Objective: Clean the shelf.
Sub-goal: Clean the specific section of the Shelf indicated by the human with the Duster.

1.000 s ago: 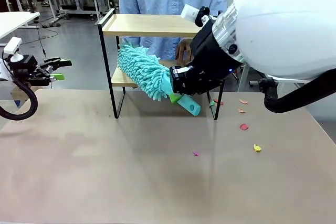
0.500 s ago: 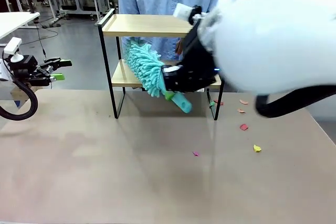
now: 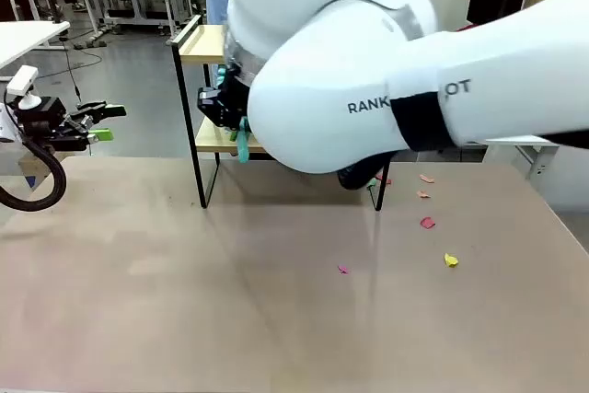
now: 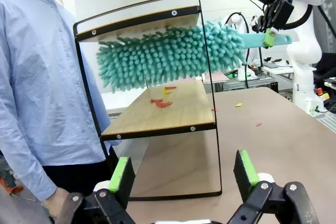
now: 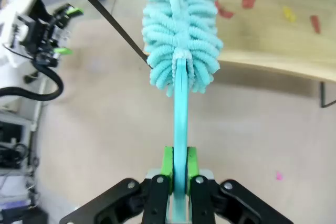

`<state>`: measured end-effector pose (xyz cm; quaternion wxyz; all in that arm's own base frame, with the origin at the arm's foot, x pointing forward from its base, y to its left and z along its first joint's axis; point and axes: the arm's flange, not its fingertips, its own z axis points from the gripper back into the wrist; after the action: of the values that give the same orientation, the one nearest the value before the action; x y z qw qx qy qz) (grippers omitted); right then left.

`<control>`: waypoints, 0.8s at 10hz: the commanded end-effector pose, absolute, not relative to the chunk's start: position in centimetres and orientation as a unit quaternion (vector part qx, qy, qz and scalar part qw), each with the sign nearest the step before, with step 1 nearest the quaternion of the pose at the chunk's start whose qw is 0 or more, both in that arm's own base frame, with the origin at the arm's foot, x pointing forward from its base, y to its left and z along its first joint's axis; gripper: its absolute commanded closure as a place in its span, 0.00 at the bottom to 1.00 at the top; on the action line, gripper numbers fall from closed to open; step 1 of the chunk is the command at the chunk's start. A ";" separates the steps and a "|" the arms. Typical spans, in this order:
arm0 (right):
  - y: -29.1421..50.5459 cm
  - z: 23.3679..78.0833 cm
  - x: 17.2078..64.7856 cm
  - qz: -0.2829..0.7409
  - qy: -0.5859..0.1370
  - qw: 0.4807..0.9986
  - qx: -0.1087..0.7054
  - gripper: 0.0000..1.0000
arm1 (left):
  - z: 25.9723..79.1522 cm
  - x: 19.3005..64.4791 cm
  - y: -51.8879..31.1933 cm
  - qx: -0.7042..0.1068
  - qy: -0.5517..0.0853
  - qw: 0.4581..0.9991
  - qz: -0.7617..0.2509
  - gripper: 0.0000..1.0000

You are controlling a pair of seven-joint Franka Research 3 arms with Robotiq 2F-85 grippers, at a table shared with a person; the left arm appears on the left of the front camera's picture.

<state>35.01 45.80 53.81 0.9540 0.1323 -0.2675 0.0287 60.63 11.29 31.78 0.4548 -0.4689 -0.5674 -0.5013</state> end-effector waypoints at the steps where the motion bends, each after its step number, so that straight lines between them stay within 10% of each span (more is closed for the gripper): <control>1: 52.4 52.7 38.0 0.027 -0.256 0.958 0.124 0.87 | 32.1 60.5 11.3 -0.465 -0.571 0.451 -0.504 0.00; 8: 54.1 48.1 40.3 0.005 -0.203 0.972 0.114 0.87 | 32.1 60.5 11.3 -0.465 -0.571 0.451 -0.504 0.00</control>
<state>39.72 53.42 47.72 0.9708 0.1089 -0.2127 0.0217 60.64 11.29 31.78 0.4548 -0.4689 -0.5674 -0.5013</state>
